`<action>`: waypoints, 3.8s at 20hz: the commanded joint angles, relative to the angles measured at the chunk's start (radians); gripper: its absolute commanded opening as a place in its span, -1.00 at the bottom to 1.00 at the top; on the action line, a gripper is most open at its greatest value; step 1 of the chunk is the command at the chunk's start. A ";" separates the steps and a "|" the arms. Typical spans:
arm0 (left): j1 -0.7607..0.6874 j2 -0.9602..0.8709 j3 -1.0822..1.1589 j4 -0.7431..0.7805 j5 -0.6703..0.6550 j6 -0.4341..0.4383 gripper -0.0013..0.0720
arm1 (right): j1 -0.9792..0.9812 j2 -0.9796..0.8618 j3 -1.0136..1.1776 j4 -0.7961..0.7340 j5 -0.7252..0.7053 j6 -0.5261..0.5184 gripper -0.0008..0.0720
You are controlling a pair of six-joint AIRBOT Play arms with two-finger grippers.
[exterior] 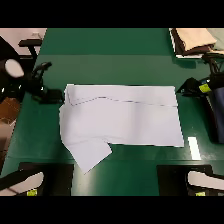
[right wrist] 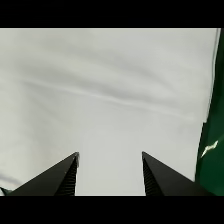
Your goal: Fold the shirts.
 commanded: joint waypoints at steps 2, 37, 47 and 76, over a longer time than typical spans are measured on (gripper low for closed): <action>0.000 0.296 -0.392 -0.051 -0.012 -0.085 0.37 | -0.015 0.192 -0.181 0.016 -0.105 -0.017 0.24; 0.000 0.364 -0.651 -0.332 0.075 0.038 -0.90 | -0.303 0.212 -0.769 -0.103 -0.070 -0.048 0.26; 0.000 0.364 -0.529 -0.260 -0.138 0.059 -0.90 | -0.216 0.461 -0.641 -0.220 0.132 -0.050 -0.94; 0.003 -0.335 0.190 -0.401 0.392 0.217 0.42 | -0.056 -0.292 0.221 0.046 -0.077 -0.128 0.10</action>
